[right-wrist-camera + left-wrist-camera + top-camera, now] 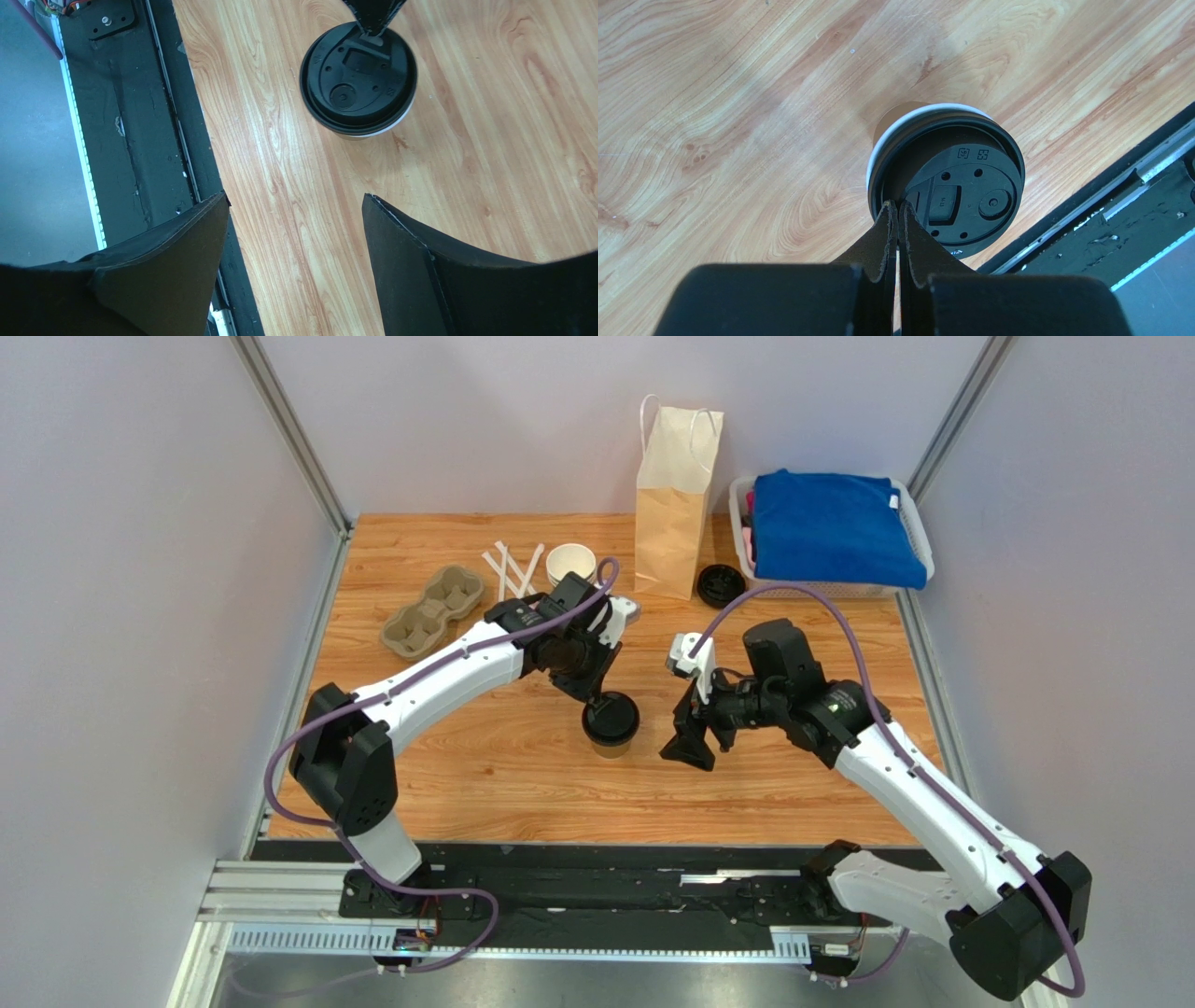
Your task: Pack the takeout coffee
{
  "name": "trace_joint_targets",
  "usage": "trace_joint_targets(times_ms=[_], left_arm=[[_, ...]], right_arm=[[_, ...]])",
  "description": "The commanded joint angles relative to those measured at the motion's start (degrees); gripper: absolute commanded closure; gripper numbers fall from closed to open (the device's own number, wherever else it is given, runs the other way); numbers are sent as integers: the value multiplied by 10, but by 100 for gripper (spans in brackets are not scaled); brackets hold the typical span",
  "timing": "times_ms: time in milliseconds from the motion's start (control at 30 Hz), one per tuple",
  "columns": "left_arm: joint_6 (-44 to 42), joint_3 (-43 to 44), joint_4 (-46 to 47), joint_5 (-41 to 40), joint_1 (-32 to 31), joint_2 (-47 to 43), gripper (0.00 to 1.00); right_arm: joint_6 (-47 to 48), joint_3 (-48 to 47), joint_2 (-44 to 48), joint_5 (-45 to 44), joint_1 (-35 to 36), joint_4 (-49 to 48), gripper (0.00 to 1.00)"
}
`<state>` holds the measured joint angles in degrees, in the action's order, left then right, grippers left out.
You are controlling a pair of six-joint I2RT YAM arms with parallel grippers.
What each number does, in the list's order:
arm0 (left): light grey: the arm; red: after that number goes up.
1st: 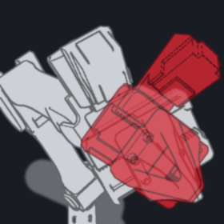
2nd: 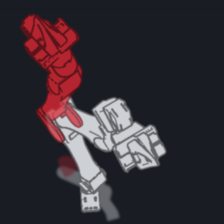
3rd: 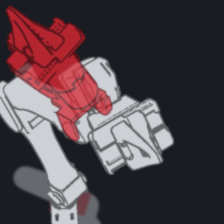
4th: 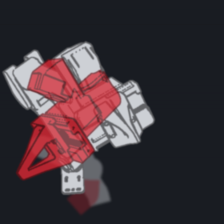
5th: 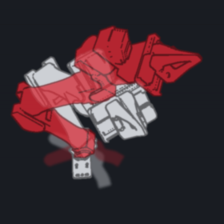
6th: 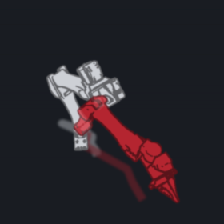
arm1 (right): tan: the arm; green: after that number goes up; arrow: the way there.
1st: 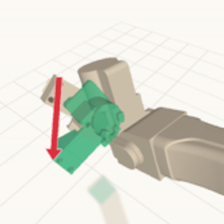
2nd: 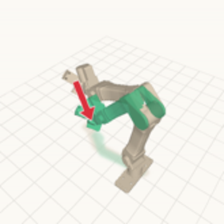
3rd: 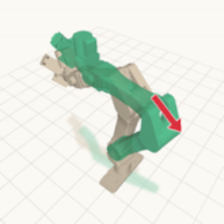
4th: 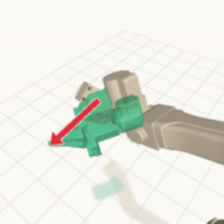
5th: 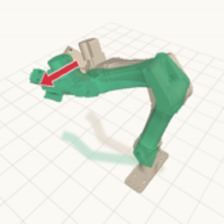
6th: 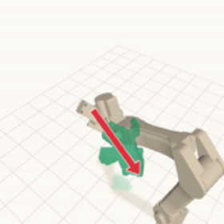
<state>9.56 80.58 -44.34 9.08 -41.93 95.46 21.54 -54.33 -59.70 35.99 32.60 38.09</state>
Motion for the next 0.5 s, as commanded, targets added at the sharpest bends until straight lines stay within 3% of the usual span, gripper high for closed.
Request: trace_joint_targets(times_ms=[0, 467], left_arm=[[-12, 23, 12, -13, -3, 3, 100], [-16, 18, 15, -16, -2, 21, 100]], right_arm=[[-19, 7, 5, -22, 12, -52, 26], [-44, 16, -2, -14, 15, -77, 25]])
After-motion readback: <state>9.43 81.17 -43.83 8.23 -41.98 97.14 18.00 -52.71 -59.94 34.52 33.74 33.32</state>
